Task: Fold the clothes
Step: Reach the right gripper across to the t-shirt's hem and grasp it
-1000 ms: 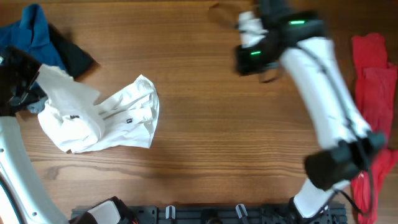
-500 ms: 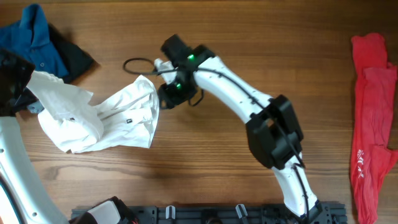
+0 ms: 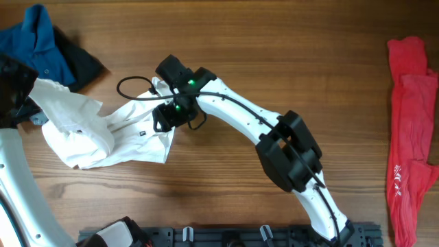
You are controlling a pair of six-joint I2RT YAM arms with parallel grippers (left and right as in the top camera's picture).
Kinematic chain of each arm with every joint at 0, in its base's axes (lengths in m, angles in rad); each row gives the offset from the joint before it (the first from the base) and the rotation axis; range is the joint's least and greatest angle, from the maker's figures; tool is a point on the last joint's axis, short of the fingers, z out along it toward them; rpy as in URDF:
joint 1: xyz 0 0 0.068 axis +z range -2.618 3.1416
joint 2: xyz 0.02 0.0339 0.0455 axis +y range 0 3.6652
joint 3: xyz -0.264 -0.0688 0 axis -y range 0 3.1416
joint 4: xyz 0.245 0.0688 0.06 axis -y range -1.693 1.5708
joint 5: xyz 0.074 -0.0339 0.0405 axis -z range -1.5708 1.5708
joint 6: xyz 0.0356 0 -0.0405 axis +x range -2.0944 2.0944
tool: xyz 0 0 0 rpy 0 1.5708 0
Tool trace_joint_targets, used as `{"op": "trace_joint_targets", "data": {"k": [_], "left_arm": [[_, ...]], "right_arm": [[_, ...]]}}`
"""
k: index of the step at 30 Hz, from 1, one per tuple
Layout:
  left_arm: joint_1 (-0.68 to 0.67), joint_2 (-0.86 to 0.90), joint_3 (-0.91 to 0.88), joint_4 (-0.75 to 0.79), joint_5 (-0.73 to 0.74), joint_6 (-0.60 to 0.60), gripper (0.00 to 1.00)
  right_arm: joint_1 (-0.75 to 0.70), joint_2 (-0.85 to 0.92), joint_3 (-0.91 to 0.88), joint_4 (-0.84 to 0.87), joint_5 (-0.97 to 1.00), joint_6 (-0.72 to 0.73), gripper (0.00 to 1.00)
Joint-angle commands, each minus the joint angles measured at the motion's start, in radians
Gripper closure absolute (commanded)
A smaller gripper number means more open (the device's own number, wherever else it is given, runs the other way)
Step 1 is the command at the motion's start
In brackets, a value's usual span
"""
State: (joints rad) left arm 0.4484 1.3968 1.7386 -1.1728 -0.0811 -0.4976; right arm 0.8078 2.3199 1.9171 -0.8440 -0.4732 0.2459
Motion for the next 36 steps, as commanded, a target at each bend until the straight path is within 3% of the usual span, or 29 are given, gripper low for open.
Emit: {"op": "trace_joint_targets", "data": {"k": [1, 20, 22, 24, 25, 28, 36], "left_arm": [[0.008, -0.002, 0.009, 0.000, -0.013, 0.019, 0.96], [0.008, -0.002, 0.009, -0.008, -0.014, 0.019, 0.96], [0.008, -0.002, 0.009, -0.010, -0.014, 0.019, 0.96], [0.008, -0.002, 0.009, -0.010, -0.014, 0.019, 0.96], [0.008, -0.002, 0.009, -0.010, -0.014, 0.019, 0.96], [0.008, -0.002, 0.009, -0.010, -0.014, 0.019, 0.96], [0.008, -0.002, 0.009, -0.010, -0.014, 0.019, 0.96]], "right_arm": [[0.003, 0.058, -0.015, 0.025, 0.032, 0.047, 0.42], [0.034, 0.107, -0.015, 0.089, 0.032, 0.082, 0.47], [0.042, 0.119, -0.015, 0.090, 0.033, 0.097, 0.52], [0.046, 0.126, -0.015, 0.092, 0.034, 0.101, 0.69], [0.045, 0.124, -0.014, 0.092, 0.063, 0.128, 0.82], [0.039, 0.117, -0.013, 0.090, 0.095, 0.141, 0.96], [-0.008, 0.003, 0.011, -0.023, 0.255, 0.174, 0.96]]}}
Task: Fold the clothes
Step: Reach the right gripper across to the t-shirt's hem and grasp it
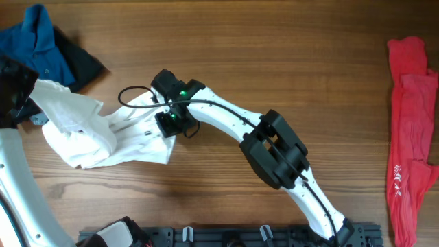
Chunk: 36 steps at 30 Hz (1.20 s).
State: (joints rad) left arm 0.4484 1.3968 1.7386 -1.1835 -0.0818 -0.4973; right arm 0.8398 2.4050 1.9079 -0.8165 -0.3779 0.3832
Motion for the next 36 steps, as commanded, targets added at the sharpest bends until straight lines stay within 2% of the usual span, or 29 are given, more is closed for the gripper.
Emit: {"op": "trace_joint_targets", "data": {"k": [1, 4, 9, 18, 22, 26, 28, 32, 36], "left_arm": [[0.008, -0.002, 0.009, 0.001, -0.013, 0.019, 0.96], [0.008, -0.002, 0.009, 0.001, -0.013, 0.019, 0.96], [0.008, -0.002, 0.009, 0.001, -0.013, 0.019, 0.96], [0.008, -0.002, 0.009, 0.000, -0.013, 0.018, 0.96], [0.008, -0.002, 0.009, 0.000, -0.013, 0.019, 0.96], [0.008, -0.002, 0.009, 0.001, -0.013, 0.018, 0.96], [0.008, -0.002, 0.009, 0.000, -0.013, 0.018, 0.96], [0.008, -0.002, 0.009, 0.000, -0.012, 0.019, 0.96], [0.008, -0.002, 0.009, 0.000, -0.013, 0.019, 0.96]], "right_arm": [[-0.053, -0.111, 0.028, -0.071, 0.197, 0.046, 0.96], [-0.105, -0.220, 0.033, -0.108, 0.269, 0.043, 0.96], [-0.201, -0.352, 0.033, -0.166, 0.280, 0.027, 0.96], [-0.227, -0.366, 0.014, -0.300, 0.273, 0.019, 0.96], [-0.226, -0.365, 0.014, -0.453, 0.277, -0.019, 0.96], [-0.226, -0.365, 0.014, -0.652, 0.392, -0.026, 0.95], [-0.226, -0.365, 0.014, -0.716, 0.411, -0.057, 0.89], [-0.226, -0.365, 0.014, -0.763, 0.411, -0.095, 0.66], [-0.226, -0.365, 0.014, -0.740, 0.403, -0.089, 0.62]]}}
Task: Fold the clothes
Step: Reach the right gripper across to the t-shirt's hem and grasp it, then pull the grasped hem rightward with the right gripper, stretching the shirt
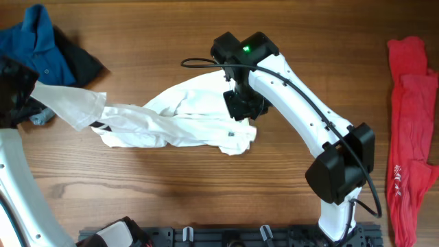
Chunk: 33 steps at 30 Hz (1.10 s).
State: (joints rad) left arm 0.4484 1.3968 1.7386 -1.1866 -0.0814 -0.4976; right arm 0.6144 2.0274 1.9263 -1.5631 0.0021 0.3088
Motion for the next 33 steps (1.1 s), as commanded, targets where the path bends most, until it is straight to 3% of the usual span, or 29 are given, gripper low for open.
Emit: {"op": "trace_joint_targets", "data": {"k": [1, 7, 13, 17, 24, 33], "left_arm": [[0.008, -0.002, 0.009, 0.003, -0.013, 0.019, 0.96], [0.008, -0.002, 0.009, 0.002, -0.013, 0.019, 0.96], [0.008, -0.002, 0.009, -0.002, -0.013, 0.019, 0.96], [0.008, -0.002, 0.009, -0.001, -0.013, 0.019, 0.96], [0.008, -0.002, 0.009, 0.000, -0.013, 0.019, 0.96], [0.008, -0.002, 0.009, 0.000, -0.012, 0.019, 0.96]], "right_arm": [[0.000, 0.013, -0.005, 0.002, 0.019, -0.007, 0.60], [-0.006, 0.013, -0.069, 0.034, 0.044, 0.039, 0.49], [-0.069, 0.013, -0.293, 0.261, -0.062, 0.074, 0.50], [-0.150, 0.013, -0.463, 0.483, -0.100, 0.214, 0.51], [-0.211, 0.013, -0.599, 0.698, -0.319, 0.150, 0.49], [-0.210, 0.012, -0.676, 0.759, -0.429, 0.107, 0.50]]}}
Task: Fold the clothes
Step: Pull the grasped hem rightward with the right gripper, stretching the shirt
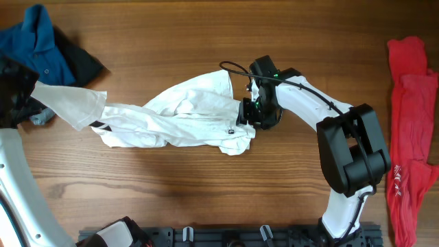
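Note:
A white shirt (171,116) lies stretched left to right across the middle of the table. Its left end rises to my left gripper (31,101) at the left edge, which is shut on that end. My right gripper (244,114) sits low at the shirt's right edge, pointing left, and looks shut on the cloth there; the fingers themselves are hard to make out. Folds in the shirt run between the two grippers. The lower right hem (236,143) rests on the wood.
A blue garment (34,41) on a dark one (86,65) lies at the back left corner. Red clothes (411,123) are piled along the right edge. A black rail (226,237) runs along the front edge.
My right gripper has shifted slightly right and lower, and its wrist has turned so the arm now lies low, pointing left. The shirt's upper right part spread a little rightward. The left gripper has not moved.
The shirt was bunched at the left, its left end in my left gripper, my right gripper reaching into its right side. Later the right gripper was over the table's middle with the shirt drawn out long. Now it sits slightly further right and lower.

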You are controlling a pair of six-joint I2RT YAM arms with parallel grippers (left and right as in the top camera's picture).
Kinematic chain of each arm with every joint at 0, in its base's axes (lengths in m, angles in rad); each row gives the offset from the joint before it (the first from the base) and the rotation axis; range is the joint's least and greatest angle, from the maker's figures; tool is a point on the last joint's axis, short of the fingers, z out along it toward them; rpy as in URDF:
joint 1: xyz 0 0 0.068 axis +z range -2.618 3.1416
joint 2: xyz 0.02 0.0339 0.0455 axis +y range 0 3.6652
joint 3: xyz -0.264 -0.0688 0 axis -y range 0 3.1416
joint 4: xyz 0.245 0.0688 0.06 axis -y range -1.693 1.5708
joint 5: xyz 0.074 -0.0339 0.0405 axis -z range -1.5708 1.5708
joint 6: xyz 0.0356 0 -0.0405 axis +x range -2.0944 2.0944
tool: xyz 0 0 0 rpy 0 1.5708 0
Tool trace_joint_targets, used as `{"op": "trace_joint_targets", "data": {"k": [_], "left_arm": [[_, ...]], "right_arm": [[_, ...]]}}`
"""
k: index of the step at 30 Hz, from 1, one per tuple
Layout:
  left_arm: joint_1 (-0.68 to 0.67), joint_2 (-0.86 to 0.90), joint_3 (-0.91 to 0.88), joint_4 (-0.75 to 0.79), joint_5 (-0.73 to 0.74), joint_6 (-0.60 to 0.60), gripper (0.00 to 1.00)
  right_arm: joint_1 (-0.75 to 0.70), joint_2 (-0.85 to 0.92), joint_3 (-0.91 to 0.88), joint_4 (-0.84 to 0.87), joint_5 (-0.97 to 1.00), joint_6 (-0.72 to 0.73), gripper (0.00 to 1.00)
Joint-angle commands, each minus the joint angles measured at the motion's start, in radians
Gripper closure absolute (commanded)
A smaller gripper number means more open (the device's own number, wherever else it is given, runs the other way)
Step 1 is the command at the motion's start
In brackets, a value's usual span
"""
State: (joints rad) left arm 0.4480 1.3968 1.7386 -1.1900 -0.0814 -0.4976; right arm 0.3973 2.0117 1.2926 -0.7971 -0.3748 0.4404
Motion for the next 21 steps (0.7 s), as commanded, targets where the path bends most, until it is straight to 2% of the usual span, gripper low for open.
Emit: {"op": "trace_joint_targets", "data": {"k": [1, 6, 12, 16, 21], "left_arm": [[0.008, -0.002, 0.009, 0.003, -0.008, 0.019, 0.96], [0.008, -0.002, 0.009, 0.003, 0.010, 0.019, 0.96], [0.008, -0.002, 0.009, 0.003, 0.010, 0.019, 0.96], [0.008, -0.002, 0.009, 0.004, 0.009, 0.019, 0.96], [0.008, -0.002, 0.009, 0.004, 0.010, 0.019, 0.96]], "right_arm": [[0.004, 0.025, -0.043, -0.016, -0.044, -0.026, 0.50], [-0.048, 0.018, -0.043, -0.075, 0.036, -0.021, 0.50], [-0.126, 0.016, -0.043, -0.114, 0.040, -0.036, 0.50], [-0.122, 0.017, -0.043, -0.121, -0.011, -0.099, 0.49], [-0.096, 0.017, -0.043, -0.127, -0.023, -0.100, 0.49]]}}
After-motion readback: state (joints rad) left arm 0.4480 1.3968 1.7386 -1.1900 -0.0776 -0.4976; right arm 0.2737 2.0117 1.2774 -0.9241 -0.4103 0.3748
